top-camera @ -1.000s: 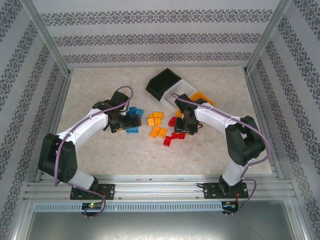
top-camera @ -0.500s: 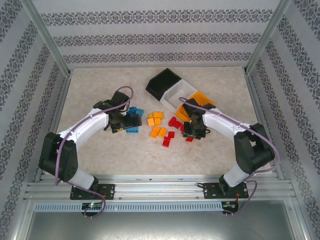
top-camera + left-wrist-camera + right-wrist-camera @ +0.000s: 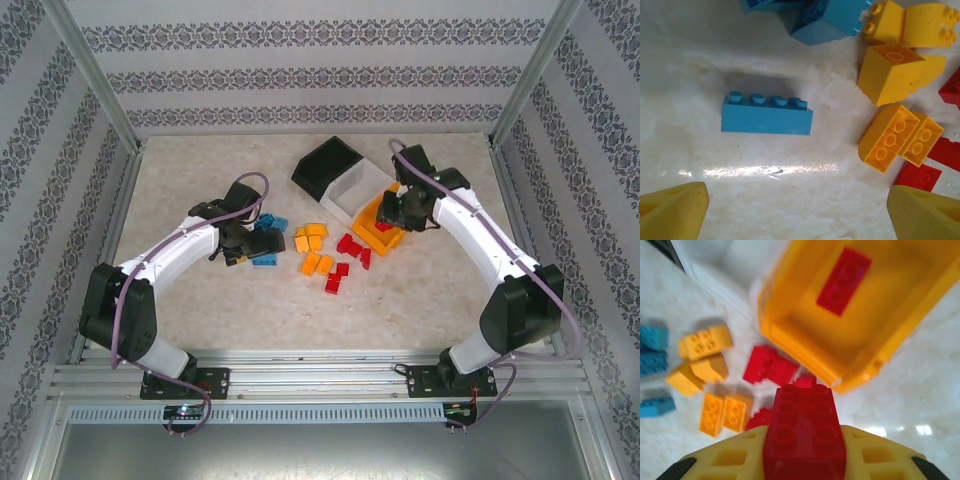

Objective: Sort the legos into containers by color

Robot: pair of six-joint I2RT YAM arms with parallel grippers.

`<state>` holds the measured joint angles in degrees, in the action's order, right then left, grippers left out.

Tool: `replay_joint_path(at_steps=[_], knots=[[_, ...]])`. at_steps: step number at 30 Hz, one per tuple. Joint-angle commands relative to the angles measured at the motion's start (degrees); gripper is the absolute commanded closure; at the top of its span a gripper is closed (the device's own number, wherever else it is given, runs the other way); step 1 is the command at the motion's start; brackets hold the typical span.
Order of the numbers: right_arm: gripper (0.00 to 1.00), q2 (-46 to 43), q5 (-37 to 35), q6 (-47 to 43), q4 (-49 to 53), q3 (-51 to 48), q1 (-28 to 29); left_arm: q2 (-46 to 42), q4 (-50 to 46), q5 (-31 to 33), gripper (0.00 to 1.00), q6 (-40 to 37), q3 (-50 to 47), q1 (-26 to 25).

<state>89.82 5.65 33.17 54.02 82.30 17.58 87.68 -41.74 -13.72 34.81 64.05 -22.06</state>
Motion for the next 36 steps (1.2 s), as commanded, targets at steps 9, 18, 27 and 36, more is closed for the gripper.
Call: replay_joint_path(at_steps=[9, 18, 27, 36], knots=[[0.69, 17.1, -0.4, -5.9, 1.4, 9.4, -4.3, 1.2, -7.5, 4.2, 0.09, -4.5, 2.7, -2.8], [0.61, 18.7, 0.7, -5.2, 0.4, 7.8, -4.0, 0.8, -7.0, 4.6, 0.1, -4.9, 0.1, -2.9], [0.45, 15.7, -0.7, -5.2, 1.3, 6.7, -3.9, 3.8, -6.5, 5.5, 0.1, -6.6, 0.5, -2.9], [0.4, 7.1, -0.5, -3.6, 0.4, 3.4, -2.7, 7.9, -6.5, 7.4, 0.09, -9.8, 2.2, -2.9]])
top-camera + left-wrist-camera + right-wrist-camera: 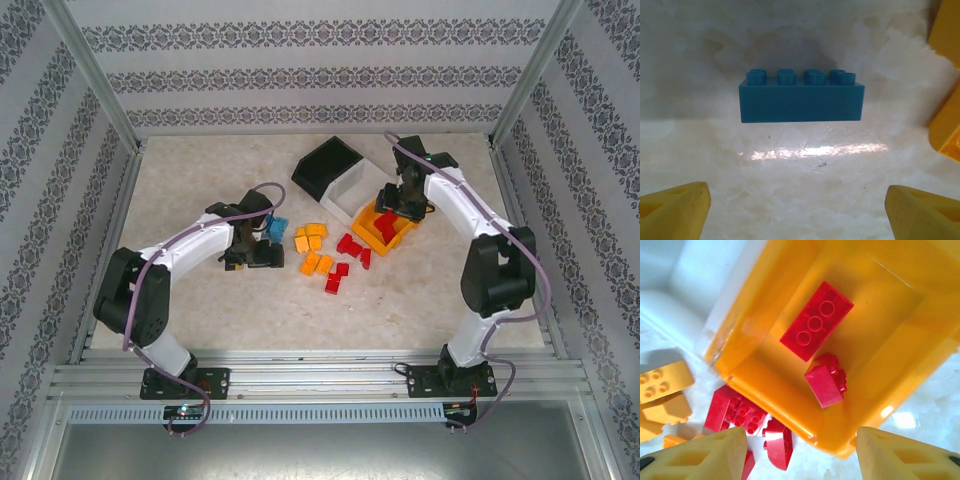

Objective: Sort the legos into containers by color

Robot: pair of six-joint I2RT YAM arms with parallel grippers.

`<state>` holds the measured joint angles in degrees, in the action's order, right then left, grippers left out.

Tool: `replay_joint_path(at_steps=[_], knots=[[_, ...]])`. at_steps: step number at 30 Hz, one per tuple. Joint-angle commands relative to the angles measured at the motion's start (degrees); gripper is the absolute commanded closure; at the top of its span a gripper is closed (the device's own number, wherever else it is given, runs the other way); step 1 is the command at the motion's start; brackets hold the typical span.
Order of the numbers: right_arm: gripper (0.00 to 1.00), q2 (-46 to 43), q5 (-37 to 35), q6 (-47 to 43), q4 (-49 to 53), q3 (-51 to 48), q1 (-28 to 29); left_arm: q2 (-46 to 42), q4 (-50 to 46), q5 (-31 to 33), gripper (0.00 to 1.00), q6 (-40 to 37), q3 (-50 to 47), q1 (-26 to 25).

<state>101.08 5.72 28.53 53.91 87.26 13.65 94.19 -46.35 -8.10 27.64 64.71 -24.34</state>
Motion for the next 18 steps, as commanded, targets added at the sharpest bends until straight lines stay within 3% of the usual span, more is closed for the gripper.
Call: replay_joint_path(at_steps=[1, 18], knots=[[0.4, -5.2, -0.3, 1.3, 0.4, -2.3, 1.5, 2.0, -1.8, 1.9, 0.09, -2.9, 1.8, -0.5], [0.38, -13.5, -0.1, 3.2, 2.5, -8.1, 5.2, 13.2, -0.2, 3.5, 0.13, -6.7, 8.4, -0.2]])
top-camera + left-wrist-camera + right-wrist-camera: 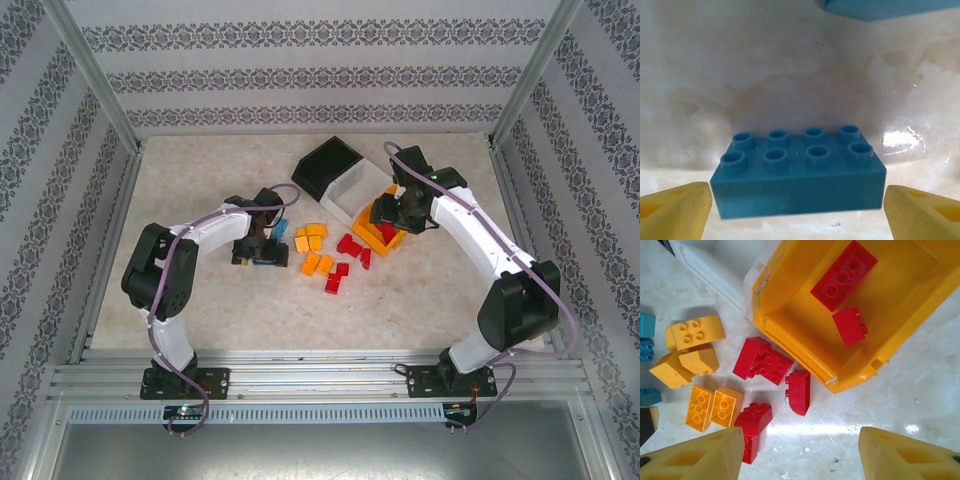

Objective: Sort the legos into containers by color

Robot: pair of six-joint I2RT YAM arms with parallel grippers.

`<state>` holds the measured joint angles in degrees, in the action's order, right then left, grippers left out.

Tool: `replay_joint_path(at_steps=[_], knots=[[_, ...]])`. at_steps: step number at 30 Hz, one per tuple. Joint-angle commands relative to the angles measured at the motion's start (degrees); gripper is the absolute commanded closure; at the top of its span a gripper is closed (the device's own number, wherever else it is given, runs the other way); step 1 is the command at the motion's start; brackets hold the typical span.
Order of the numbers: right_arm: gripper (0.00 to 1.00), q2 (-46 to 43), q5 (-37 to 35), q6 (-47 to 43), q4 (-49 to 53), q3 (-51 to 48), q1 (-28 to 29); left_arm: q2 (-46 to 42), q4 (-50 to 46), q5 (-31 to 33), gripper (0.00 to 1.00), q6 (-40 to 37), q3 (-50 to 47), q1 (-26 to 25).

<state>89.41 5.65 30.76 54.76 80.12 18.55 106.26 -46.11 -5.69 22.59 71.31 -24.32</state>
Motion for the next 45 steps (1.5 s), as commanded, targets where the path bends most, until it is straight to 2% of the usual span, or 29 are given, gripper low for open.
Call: replay_joint_path(at_steps=[1, 6, 15, 22, 28, 33, 37, 45], knots=[[0.38, -2.1, 0.0, 1.0, 1.6, -1.2, 0.4, 1.5, -0.4, 1.3, 0.15, -1.7, 2.0, -0.2], [0.38, -3.3, 0.2, 1.7, 1.4, -3.1, 0.6, 3.5, 0.2, 1.5, 0.18, -1.9, 3.2, -0.1], [0.38, -3.3, 0.4, 2.7, 0.4, -3.7, 1.5, 3.3, -1.1, 1.5, 0.4, -2.2, 3.2, 0.3], [0.37, -3.0, 0.8, 2.3, -0.1, -4.3, 1.8, -1.2, -5.0, -0.2, 0.39, 0.4, 5.6, 0.6], [0.37, -6.0, 1.8, 2.5, -1.4, -8.8, 0.2, -4.5, -5.0, -6.9, 0.39, 5.6, 13.7, 0.5], [0.37, -9.7, 1.8, 2.8, -1.6, -12.6, -1.0, 0.3, 0.9, -14.1, 0.39, 11.8, 23.0, 0.1], [0.37, -13.3, 2.0, 3.7, -2.1, -15.5, -1.7, 7.4, 6.5, -19.2, 0.39, 17.8, 30.7, -0.6], [0.37, -17.4, 1.8, 3.8, -1.5, -19.0, -3.6, 23.0, 8.5, -23.5, 0.38, 24.0, 48.8, -5.2]])
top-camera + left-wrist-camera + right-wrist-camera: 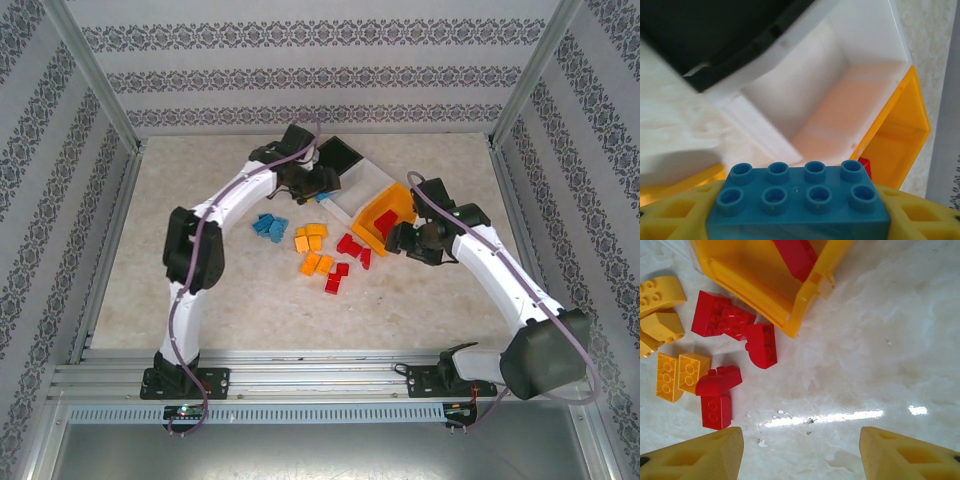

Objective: Sort the legos into containers by color

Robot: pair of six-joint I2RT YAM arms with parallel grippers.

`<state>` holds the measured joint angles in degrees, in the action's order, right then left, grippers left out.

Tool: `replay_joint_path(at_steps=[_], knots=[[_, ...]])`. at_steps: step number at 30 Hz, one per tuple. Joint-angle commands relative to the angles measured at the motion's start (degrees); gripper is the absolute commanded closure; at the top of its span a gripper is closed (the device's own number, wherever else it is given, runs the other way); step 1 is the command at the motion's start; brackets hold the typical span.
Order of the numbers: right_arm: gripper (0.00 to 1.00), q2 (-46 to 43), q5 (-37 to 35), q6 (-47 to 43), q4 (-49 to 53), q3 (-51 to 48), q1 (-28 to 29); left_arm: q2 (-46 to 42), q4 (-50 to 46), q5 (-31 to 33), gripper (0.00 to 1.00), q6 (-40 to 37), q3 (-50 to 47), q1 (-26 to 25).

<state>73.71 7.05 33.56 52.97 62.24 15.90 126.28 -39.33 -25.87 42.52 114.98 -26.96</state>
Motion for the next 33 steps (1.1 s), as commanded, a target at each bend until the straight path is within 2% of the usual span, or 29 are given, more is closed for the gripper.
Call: replay_joint_path(at_steps=[1, 10, 13, 16, 22, 29, 33], knots=[[0.37, -2.2, 0.5, 0.8, 0.5, -1.4, -1.1, 4.9, 1.6, -3.6, 0.38, 4.6, 7.4, -3.1], [0.36, -4.9, 0.9, -0.1, 1.4, -4.3, -2.8, 19.0, -5.3, -3.7, 0.35, 5.6, 26.6, -5.1], [0.36, -5.3, 1.2, -0.1, 1.5, -4.9, -3.0, 20.4, -5.0, -3.5, 0.34, 6.4, 27.6, -5.1], [0.36, -5.7, 1.0, 0.0, 1.6, -5.1, -3.0, 21.2, -4.7, -3.8, 0.26, 7.0, 28.0, -5.1], [0.34, -6.2, 0.8, -0.1, 1.3, -5.6, -3.2, 20.2, -5.9, -3.1, 0.13, 5.7, 28.4, -5.1], [0.34, -4.2, 2.0, -0.3, 0.7, -3.8, -2.8, 16.8, -9.5, -2.3, 0.11, 2.8, 28.4, -4.7], [0.34, 0.2, 3.2, -0.8, 1.8, -2.3, 0.8, 12.1, -16.3, 1.9, 0.11, -3.7, 28.1, -4.6]])
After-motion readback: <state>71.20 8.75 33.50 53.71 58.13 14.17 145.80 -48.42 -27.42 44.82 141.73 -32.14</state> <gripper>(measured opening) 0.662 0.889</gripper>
